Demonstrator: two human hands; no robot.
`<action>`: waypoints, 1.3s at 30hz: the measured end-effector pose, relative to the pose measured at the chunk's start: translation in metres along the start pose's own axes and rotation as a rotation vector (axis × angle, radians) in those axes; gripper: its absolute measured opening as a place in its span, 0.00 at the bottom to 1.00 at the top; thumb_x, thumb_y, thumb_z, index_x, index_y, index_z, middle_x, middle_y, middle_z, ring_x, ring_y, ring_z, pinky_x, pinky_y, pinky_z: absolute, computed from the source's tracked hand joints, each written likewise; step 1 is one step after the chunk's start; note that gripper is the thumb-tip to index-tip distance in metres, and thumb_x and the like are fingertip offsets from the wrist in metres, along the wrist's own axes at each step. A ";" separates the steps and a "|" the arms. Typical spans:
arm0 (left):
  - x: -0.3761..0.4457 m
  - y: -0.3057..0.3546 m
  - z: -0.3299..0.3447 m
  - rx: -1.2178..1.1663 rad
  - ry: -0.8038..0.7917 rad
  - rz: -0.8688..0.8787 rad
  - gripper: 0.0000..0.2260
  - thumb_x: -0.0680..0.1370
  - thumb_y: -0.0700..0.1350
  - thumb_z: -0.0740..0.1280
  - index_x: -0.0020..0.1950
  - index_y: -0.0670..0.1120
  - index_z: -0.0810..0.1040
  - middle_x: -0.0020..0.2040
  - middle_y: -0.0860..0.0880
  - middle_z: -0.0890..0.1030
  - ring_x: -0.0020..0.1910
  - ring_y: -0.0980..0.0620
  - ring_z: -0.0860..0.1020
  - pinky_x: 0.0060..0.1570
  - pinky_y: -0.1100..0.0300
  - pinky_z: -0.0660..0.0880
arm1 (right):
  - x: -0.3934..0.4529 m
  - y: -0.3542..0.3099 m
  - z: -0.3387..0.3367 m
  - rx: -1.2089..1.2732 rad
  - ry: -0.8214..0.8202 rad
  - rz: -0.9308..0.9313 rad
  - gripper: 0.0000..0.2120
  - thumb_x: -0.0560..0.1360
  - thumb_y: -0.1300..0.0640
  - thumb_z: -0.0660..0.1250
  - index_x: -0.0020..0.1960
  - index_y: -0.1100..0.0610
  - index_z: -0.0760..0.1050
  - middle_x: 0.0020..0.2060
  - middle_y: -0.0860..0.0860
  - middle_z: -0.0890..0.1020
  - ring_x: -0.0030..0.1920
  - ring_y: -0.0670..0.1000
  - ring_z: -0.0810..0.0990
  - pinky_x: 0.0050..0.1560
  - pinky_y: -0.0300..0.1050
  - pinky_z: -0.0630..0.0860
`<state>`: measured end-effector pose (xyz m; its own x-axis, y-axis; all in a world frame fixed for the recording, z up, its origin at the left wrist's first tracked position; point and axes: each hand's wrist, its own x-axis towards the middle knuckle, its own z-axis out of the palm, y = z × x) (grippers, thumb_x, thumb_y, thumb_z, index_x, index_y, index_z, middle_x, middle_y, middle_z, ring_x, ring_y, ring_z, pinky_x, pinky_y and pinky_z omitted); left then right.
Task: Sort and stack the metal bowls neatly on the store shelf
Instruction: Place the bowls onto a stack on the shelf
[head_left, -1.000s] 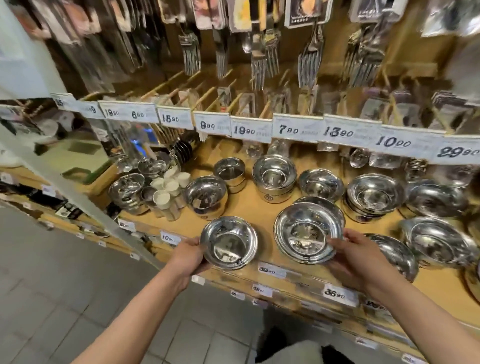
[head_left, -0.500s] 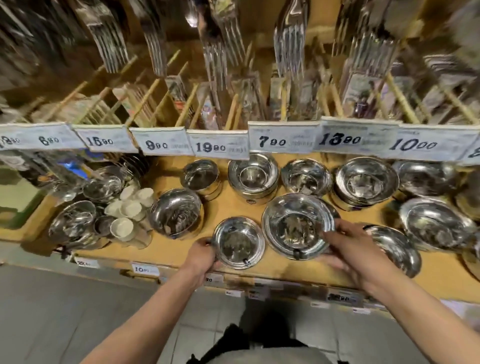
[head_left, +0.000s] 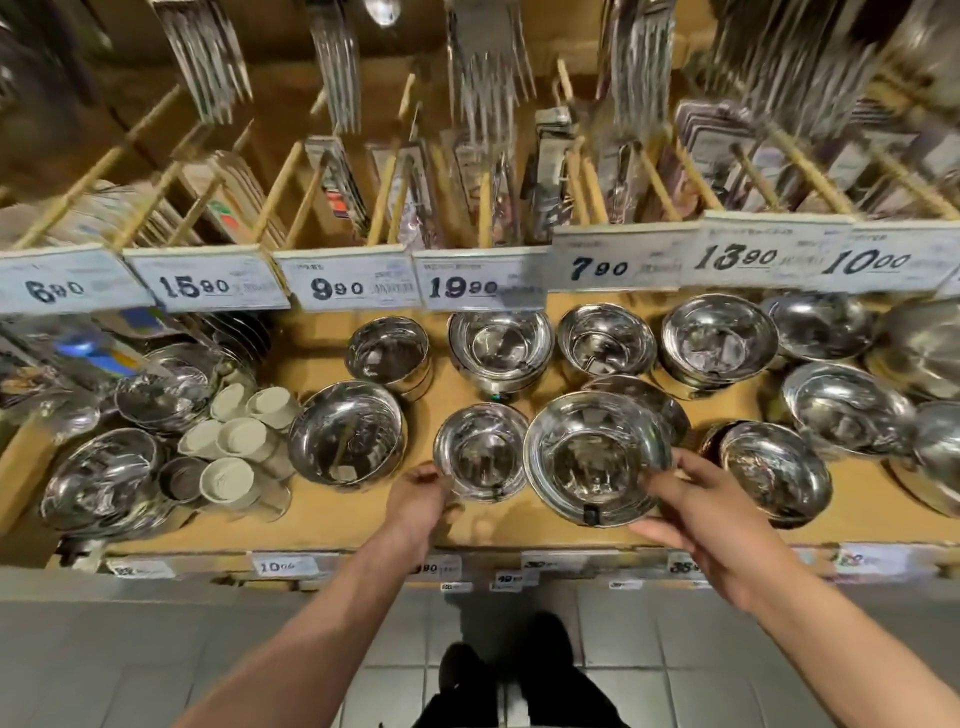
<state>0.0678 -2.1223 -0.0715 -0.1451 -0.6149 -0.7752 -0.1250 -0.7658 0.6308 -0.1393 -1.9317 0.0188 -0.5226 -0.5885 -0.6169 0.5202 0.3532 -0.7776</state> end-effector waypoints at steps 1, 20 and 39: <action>0.001 0.000 -0.002 0.016 -0.013 -0.006 0.11 0.79 0.31 0.67 0.45 0.46 0.73 0.30 0.47 0.82 0.31 0.49 0.78 0.29 0.57 0.70 | -0.001 0.002 0.002 0.002 0.005 -0.005 0.12 0.79 0.68 0.68 0.57 0.55 0.81 0.47 0.55 0.88 0.44 0.53 0.86 0.32 0.39 0.83; 0.010 -0.009 -0.028 0.242 -0.110 0.207 0.06 0.80 0.37 0.69 0.50 0.44 0.84 0.44 0.49 0.88 0.48 0.49 0.86 0.59 0.50 0.81 | -0.005 0.028 0.056 0.027 0.006 0.005 0.09 0.80 0.68 0.66 0.56 0.57 0.77 0.40 0.49 0.89 0.41 0.50 0.89 0.36 0.47 0.86; 0.007 -0.021 -0.057 0.171 -0.175 0.191 0.08 0.83 0.42 0.66 0.61 0.43 0.79 0.49 0.47 0.83 0.49 0.49 0.84 0.58 0.54 0.82 | 0.052 0.072 0.122 -0.403 0.241 -0.116 0.06 0.81 0.56 0.67 0.55 0.58 0.76 0.50 0.61 0.85 0.49 0.61 0.86 0.51 0.61 0.84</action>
<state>0.1249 -2.1208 -0.0922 -0.3466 -0.6912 -0.6341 -0.2408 -0.5878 0.7723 -0.0465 -2.0259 -0.0540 -0.7284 -0.4721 -0.4966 0.1707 0.5768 -0.7988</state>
